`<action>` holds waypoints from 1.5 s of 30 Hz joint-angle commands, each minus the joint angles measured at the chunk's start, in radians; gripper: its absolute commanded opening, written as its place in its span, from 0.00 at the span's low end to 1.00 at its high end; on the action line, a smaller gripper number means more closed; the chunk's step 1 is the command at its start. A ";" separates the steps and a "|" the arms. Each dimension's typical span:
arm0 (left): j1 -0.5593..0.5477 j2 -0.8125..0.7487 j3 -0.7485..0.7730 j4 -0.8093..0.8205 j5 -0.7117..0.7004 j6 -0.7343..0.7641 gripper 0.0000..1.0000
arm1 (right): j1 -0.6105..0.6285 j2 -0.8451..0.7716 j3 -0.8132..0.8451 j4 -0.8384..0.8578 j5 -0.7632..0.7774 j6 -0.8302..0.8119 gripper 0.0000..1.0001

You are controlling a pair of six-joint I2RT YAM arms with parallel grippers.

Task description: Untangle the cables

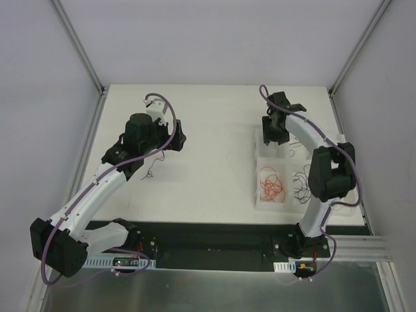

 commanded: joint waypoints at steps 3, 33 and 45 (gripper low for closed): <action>0.027 0.056 0.002 0.029 0.080 -0.035 0.91 | 0.011 -0.211 -0.004 -0.048 0.001 0.011 0.54; 0.072 0.123 0.013 0.030 0.147 -0.067 0.90 | 0.048 -0.161 -0.157 0.190 -0.027 -0.032 0.01; 0.083 0.203 0.025 0.026 0.098 -0.056 0.90 | 0.052 -0.102 -0.085 0.092 0.033 -0.002 0.29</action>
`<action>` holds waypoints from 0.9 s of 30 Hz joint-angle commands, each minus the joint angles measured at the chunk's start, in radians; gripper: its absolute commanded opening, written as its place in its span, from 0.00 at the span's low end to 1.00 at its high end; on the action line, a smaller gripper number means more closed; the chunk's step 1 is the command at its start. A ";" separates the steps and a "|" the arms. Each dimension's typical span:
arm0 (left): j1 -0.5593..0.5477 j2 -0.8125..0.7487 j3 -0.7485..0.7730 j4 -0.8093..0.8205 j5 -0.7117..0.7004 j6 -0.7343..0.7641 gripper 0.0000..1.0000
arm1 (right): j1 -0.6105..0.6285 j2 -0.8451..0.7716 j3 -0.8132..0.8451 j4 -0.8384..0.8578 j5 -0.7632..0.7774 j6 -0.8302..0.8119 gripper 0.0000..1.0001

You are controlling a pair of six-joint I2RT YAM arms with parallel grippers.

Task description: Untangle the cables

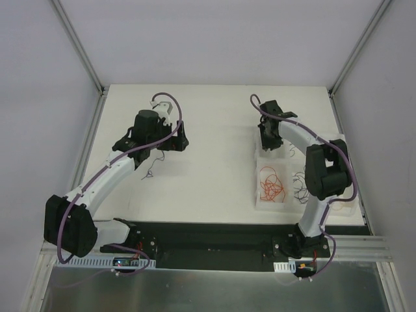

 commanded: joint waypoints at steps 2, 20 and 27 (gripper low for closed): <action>0.026 0.048 0.033 0.015 -0.046 -0.003 0.91 | 0.005 -0.129 0.014 -0.054 0.015 0.024 0.37; 0.262 0.349 0.116 -0.269 -0.195 -0.391 0.96 | 0.009 -0.502 -0.141 -0.021 -0.046 -0.018 0.77; 0.262 0.471 0.133 -0.251 0.073 -0.391 0.72 | 0.009 -0.510 -0.142 -0.011 -0.087 -0.002 0.78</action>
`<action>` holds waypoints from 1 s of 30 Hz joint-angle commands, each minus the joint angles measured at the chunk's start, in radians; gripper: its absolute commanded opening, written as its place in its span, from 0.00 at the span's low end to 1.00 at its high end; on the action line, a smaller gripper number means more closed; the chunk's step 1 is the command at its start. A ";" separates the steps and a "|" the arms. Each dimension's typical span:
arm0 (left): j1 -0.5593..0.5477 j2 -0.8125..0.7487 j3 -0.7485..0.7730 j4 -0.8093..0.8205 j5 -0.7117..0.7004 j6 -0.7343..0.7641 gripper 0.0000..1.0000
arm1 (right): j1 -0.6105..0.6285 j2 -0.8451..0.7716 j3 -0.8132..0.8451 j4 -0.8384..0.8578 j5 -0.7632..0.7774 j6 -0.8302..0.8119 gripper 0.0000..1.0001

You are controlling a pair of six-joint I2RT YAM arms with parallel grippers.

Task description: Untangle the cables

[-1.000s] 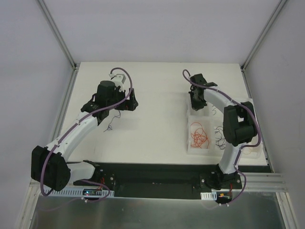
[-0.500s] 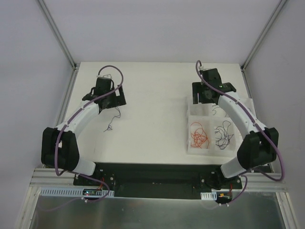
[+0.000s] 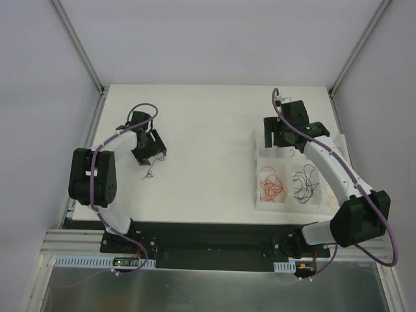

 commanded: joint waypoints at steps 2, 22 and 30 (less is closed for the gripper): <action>-0.003 0.075 0.038 0.055 0.415 -0.010 0.63 | 0.006 -0.015 -0.019 0.039 -0.056 0.006 0.77; -0.077 0.005 -0.068 0.514 0.876 -0.123 0.06 | 0.307 0.189 -0.040 0.295 -0.413 0.245 0.77; -0.011 -0.288 -0.224 0.461 0.583 -0.159 0.49 | 0.321 0.426 -0.016 0.610 -0.600 0.676 0.66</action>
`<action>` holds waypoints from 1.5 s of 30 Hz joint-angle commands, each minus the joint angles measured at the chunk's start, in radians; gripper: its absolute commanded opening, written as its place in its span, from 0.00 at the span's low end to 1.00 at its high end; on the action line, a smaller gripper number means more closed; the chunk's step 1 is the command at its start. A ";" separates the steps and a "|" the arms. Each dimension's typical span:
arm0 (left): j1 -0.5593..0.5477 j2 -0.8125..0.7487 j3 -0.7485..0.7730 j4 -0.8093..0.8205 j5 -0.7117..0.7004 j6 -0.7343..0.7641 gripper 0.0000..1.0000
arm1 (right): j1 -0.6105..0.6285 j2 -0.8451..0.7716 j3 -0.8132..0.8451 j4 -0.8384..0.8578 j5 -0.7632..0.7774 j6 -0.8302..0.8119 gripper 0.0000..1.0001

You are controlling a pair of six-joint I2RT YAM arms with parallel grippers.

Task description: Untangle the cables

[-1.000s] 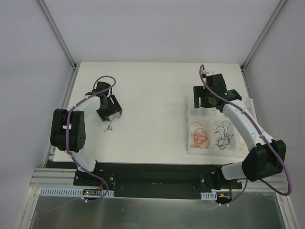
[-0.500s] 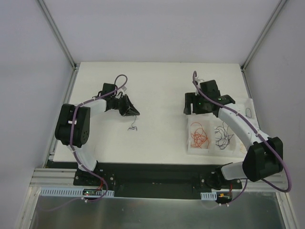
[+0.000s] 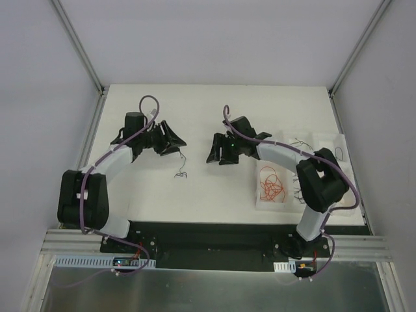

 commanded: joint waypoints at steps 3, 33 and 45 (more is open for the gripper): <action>0.034 -0.236 -0.152 -0.006 -0.168 -0.078 0.50 | 0.025 0.154 0.107 0.246 -0.175 0.279 0.64; -0.008 -0.131 -0.242 -0.120 -0.207 0.115 0.38 | 0.115 0.429 0.355 0.240 -0.207 0.287 0.40; -0.032 -0.088 -0.205 -0.109 -0.201 0.109 0.20 | 0.118 0.475 0.328 0.328 -0.228 0.354 0.40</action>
